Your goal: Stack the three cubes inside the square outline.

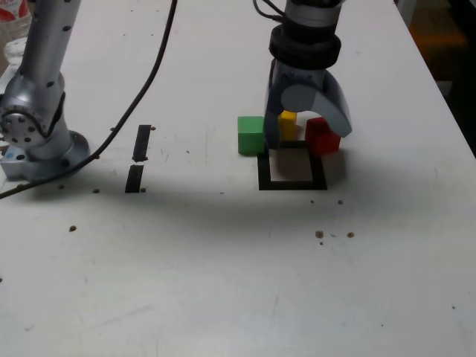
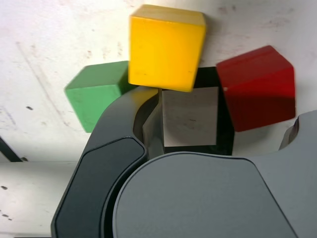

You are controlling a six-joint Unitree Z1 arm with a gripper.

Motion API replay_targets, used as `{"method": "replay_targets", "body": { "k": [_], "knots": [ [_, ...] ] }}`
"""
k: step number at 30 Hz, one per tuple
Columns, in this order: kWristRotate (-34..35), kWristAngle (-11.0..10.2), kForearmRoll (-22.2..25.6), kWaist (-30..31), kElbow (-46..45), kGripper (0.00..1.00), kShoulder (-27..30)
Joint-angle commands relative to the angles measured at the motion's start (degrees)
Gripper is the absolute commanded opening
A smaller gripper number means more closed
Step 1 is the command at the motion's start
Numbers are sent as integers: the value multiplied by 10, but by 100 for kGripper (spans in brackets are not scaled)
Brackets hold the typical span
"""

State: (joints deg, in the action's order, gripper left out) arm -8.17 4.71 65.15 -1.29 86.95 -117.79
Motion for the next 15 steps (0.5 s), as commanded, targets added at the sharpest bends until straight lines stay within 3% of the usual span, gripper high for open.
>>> {"method": "replay_targets", "body": {
  "k": [1,15],
  "knots": [
    [-1,3,-1,2,2,94,4],
    [-4,16,-16,19,24,94,-10]
  ]
}}
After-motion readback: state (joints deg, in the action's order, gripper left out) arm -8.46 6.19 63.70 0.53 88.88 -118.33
